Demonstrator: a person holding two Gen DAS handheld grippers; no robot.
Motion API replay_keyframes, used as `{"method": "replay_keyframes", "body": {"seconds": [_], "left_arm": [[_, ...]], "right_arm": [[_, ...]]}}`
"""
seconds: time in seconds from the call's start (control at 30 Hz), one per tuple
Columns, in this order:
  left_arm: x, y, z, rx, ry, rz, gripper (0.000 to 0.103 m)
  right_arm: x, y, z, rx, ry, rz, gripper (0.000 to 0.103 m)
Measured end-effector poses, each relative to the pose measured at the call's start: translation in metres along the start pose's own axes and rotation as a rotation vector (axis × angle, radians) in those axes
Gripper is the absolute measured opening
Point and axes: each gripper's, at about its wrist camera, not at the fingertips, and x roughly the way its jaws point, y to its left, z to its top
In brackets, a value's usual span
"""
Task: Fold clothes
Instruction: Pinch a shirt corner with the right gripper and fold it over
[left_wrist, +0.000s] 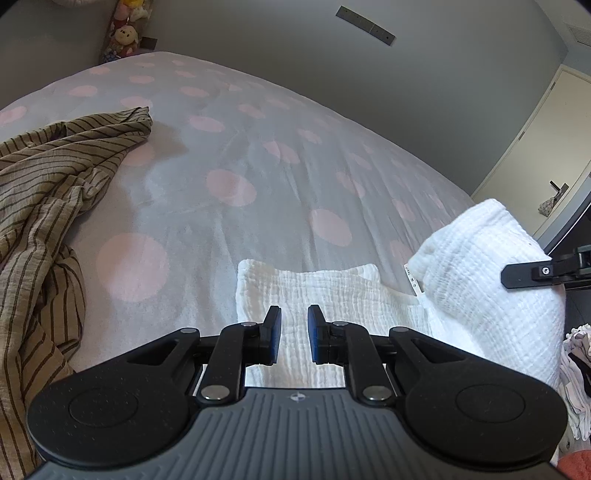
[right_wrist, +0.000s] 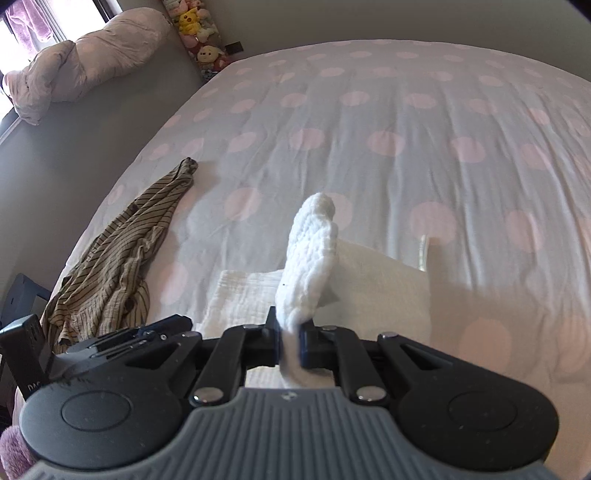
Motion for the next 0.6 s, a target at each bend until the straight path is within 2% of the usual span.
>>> {"method": "replay_keyframes", "body": {"seconds": [0.27, 0.6], "left_arm": [[0.003, 0.005, 0.0, -0.002, 0.02, 0.04, 0.012], [0.01, 0.007, -0.003, 0.008, 0.055, 0.056, 0.012]], "right_arm": [[0.079, 0.053, -0.004, 0.019, 0.062, 0.072, 0.011], [0.155, 0.05, -0.022, 0.106, 0.122, 0.048, 0.014]]}}
